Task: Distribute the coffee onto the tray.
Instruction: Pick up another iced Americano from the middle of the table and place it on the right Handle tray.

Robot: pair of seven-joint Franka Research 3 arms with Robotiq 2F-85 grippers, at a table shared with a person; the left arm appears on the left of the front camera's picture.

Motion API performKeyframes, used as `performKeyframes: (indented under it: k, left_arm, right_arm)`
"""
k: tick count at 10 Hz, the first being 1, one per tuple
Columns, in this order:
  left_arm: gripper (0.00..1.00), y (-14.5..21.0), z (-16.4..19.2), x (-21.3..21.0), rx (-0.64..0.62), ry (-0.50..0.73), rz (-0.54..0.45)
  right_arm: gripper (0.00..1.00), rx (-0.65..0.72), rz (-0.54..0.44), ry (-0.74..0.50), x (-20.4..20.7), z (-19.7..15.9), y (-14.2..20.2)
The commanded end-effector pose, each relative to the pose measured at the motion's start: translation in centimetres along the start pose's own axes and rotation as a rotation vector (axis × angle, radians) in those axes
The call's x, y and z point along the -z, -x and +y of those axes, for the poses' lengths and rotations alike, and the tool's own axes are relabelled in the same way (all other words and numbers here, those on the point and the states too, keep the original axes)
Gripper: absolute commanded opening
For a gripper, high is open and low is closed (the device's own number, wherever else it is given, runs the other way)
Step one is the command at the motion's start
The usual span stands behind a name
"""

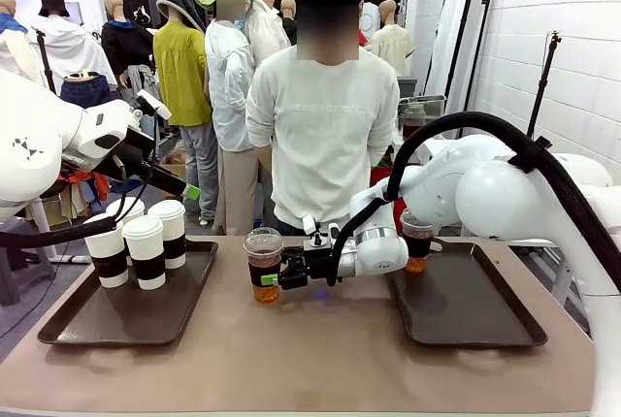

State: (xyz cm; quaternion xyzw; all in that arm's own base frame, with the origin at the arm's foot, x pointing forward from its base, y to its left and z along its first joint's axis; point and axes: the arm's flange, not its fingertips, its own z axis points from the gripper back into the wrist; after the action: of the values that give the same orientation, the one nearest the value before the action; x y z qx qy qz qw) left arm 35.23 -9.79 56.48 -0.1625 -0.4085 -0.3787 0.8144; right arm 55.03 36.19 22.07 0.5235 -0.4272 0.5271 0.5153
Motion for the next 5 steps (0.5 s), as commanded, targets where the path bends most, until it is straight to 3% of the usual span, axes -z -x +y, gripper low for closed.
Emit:
performKeyframes:
  k: [1, 4, 5]
  left_arm:
    - [1.00, 0.09, 0.08, 0.03, 0.012, 0.004, -0.001]
    - [1.00, 0.09, 0.08, 0.03, 0.012, 0.004, -0.001]
    - [1.00, 0.09, 0.08, 0.03, 0.012, 0.004, -0.001]
  right_arm:
    - [1.00, 0.022, 0.020, -0.021, 0.96, -1.16, 0.21]
    - [1.00, 0.022, 0.016, -0.032, 1.64, -1.29, 0.11]
    - [0.82, 0.042, 0.009, -0.042, 1.60, -1.18, -0.07]
